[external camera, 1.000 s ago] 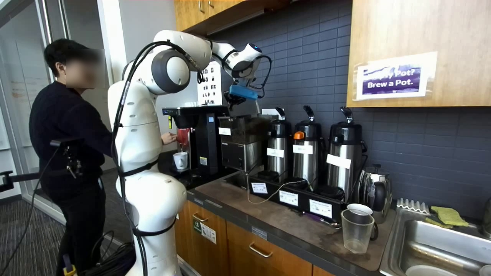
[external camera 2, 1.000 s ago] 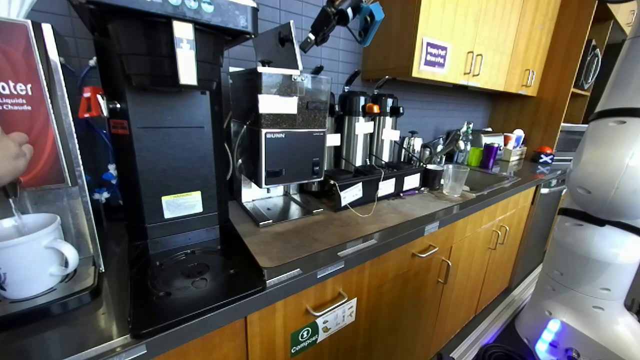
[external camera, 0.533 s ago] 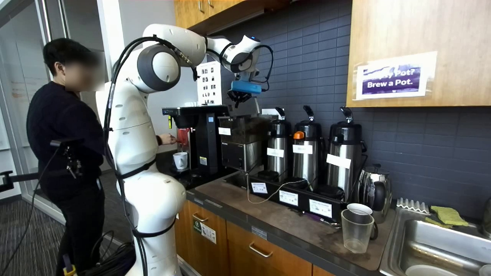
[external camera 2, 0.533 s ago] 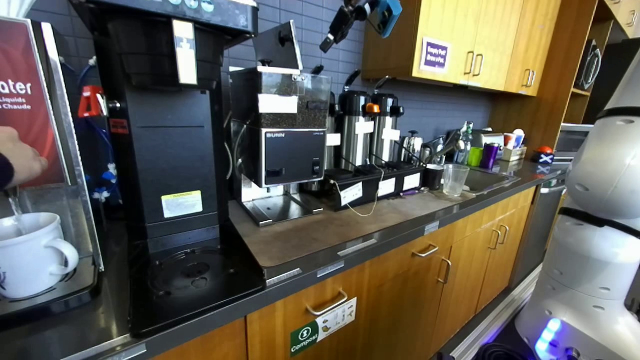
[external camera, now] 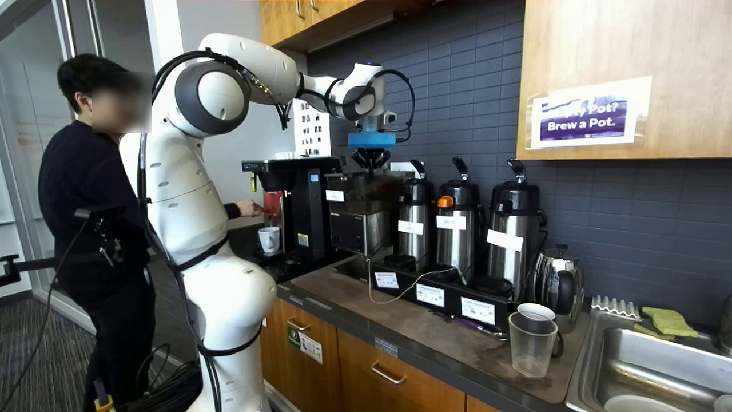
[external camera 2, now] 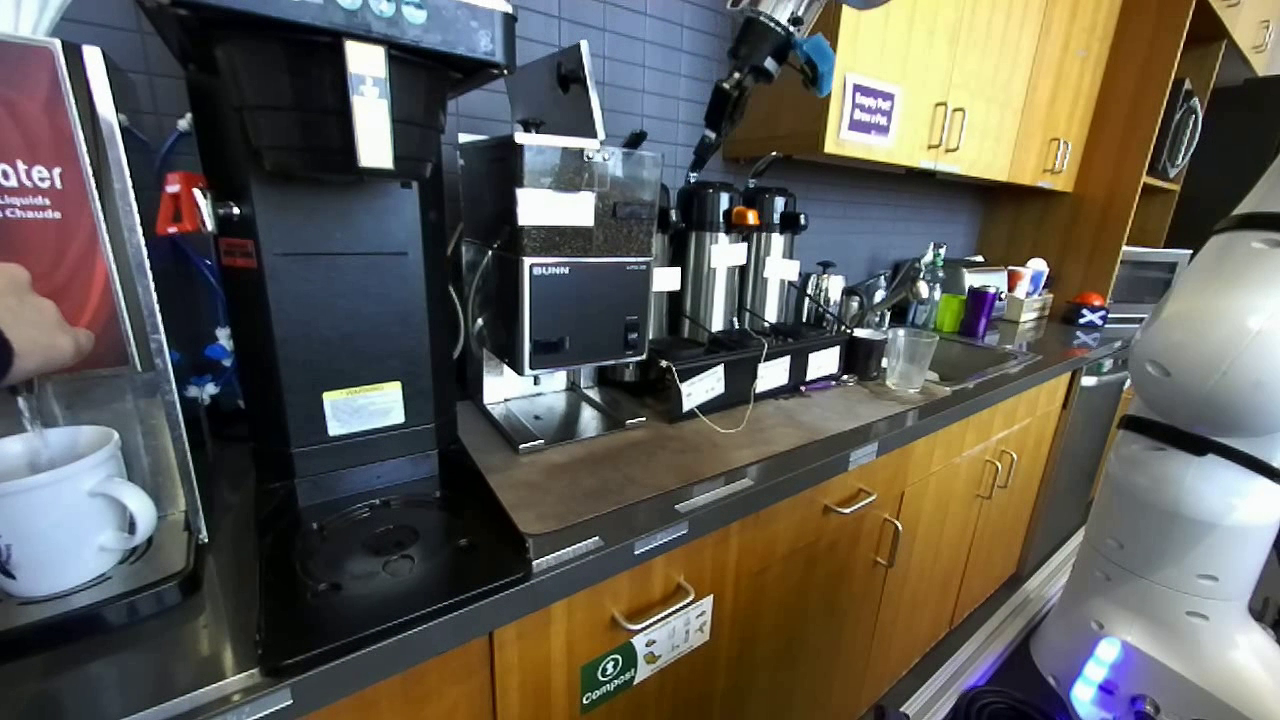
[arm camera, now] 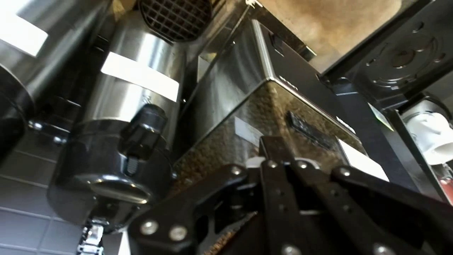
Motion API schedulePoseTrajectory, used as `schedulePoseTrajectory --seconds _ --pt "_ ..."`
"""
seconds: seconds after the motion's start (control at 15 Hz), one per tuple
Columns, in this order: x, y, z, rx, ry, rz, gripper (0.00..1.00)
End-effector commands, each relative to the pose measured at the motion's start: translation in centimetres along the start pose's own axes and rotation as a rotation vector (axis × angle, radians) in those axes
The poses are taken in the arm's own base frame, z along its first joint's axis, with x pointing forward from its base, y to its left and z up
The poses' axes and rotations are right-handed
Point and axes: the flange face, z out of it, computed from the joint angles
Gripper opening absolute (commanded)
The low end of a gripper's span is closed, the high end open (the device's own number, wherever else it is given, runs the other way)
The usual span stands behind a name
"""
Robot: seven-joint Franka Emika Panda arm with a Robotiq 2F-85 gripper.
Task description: Open the lid on the coffeemaker chamber.
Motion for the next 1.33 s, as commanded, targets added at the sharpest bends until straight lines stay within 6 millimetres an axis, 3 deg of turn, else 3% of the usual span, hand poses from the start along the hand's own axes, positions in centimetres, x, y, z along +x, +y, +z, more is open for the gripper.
schedulePoseTrajectory --seconds 0.0,0.4,0.93,1.27 --pt "-3.2 -0.4 0.2 -0.116 -0.066 0.096 0.0" --pt "-8.9 -0.4 2.5 -0.207 -0.238 0.341 0.0" --pt "-16.9 -1.7 5.2 -0.169 -0.39 0.682 0.0" --pt "-22.3 -3.2 6.3 -0.17 -0.404 0.741 0.0"
